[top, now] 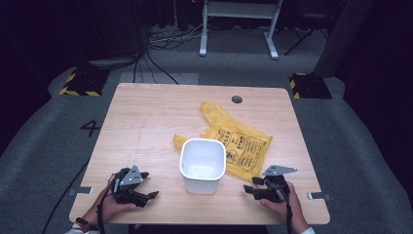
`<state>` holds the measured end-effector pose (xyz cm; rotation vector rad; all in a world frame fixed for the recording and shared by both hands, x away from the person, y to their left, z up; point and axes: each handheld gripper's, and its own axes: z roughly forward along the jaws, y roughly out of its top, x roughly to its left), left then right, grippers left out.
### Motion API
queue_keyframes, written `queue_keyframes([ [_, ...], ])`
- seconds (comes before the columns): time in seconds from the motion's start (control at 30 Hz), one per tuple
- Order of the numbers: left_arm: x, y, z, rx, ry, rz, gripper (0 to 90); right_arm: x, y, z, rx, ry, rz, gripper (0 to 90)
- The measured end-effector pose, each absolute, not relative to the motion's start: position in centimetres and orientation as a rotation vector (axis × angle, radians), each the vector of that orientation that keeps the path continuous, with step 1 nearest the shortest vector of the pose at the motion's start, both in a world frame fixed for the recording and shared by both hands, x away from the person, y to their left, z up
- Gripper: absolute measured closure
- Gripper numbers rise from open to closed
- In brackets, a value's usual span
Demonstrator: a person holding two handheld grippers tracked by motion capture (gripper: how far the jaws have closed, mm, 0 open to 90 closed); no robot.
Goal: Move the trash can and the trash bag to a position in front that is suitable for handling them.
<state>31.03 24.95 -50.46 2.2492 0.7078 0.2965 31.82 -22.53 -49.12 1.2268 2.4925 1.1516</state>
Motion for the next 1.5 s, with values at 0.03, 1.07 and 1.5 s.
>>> queue_keyframes([
  [0.03, 31.1, 24.9, -50.4, 2.253, 0.706, 0.301, 21.3, 31.3, -22.1, -48.9, 1.198, 2.513, 1.159, 44.7],
  [1.07, 31.0, 24.5, -50.5, 2.252, 0.706, 0.3, 21.2, 34.6, -24.6, -49.8, 0.882, 2.519, 1.081, 52.8],
  [1.5, 31.0, 24.4, -50.4, 2.255, 0.691, 0.3, 21.2, 30.6, -21.0, -46.5, 0.66, 2.574, 1.111, 37.1],
])
